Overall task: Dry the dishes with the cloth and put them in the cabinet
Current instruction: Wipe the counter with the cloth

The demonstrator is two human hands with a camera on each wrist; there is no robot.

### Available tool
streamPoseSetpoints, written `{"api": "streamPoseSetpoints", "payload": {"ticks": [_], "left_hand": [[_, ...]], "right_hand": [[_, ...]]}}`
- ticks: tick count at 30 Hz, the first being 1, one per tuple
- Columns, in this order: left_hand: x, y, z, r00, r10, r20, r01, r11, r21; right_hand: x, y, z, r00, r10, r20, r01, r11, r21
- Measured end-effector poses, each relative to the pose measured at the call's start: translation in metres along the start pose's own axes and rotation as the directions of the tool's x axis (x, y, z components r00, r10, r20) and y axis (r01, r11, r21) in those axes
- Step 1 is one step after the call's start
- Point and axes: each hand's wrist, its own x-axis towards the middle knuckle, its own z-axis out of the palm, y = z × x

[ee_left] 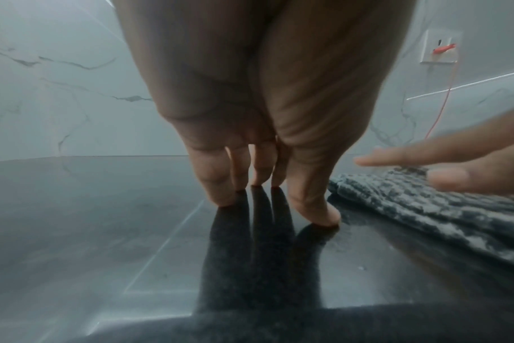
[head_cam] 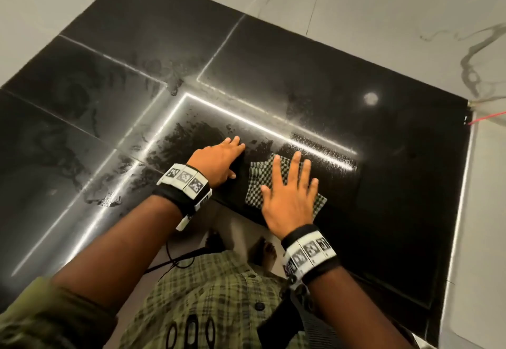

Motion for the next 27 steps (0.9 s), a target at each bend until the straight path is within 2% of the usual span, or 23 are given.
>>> {"api": "streamPoseSetpoints", "payload": {"ticks": [2, 5, 7, 10, 12, 14, 16, 21, 25, 27], "left_hand": [[-0.006, -0.012, 0.004, 0.999, -0.007, -0.039, 0.005, 0.999, -0.032], [-0.018, -0.040, 0.013, 0.994, -0.093, -0.060, 0.089, 0.993, -0.077], [-0.026, -0.062, 0.019, 0.983, -0.165, -0.080, 0.157, 0.982, -0.103], [-0.035, -0.095, 0.027, 0.963, -0.256, -0.083, 0.245, 0.962, -0.122], [-0.041, -0.110, 0.030, 0.955, -0.290, -0.066, 0.280, 0.951, -0.128], [-0.045, -0.115, 0.034, 0.962, -0.268, -0.044, 0.263, 0.960, -0.093], [-0.047, -0.115, 0.035, 0.970, -0.240, -0.039, 0.238, 0.971, -0.034], [-0.048, -0.112, 0.028, 0.973, -0.226, -0.052, 0.228, 0.972, 0.049], [-0.049, -0.112, 0.019, 0.969, -0.244, -0.029, 0.245, 0.968, 0.057], [-0.052, -0.111, 0.014, 0.965, -0.264, -0.011, 0.264, 0.964, 0.026]], "right_hand": [[-0.008, 0.007, -0.005, 0.998, 0.001, 0.069, 0.001, 1.000, -0.030], [-0.020, -0.003, 0.000, 0.982, 0.026, 0.189, -0.020, 0.999, -0.032], [-0.020, -0.018, 0.009, 0.985, 0.000, 0.174, 0.010, 0.998, -0.060], [-0.017, -0.041, 0.016, 0.995, -0.087, 0.040, 0.093, 0.982, -0.167], [-0.011, -0.053, 0.020, 0.989, -0.108, 0.104, 0.122, 0.983, -0.138], [-0.004, -0.060, 0.016, 0.978, -0.081, 0.194, 0.096, 0.993, -0.067], [0.010, -0.062, 0.012, 0.975, -0.091, 0.202, 0.097, 0.995, -0.020], [0.094, -0.043, -0.006, 0.983, -0.062, 0.172, 0.061, 0.998, 0.014], [0.197, -0.019, -0.041, 0.995, 0.042, 0.091, -0.031, 0.992, -0.119], [0.232, -0.013, -0.063, 0.992, 0.090, 0.086, -0.073, 0.981, -0.180]]}}
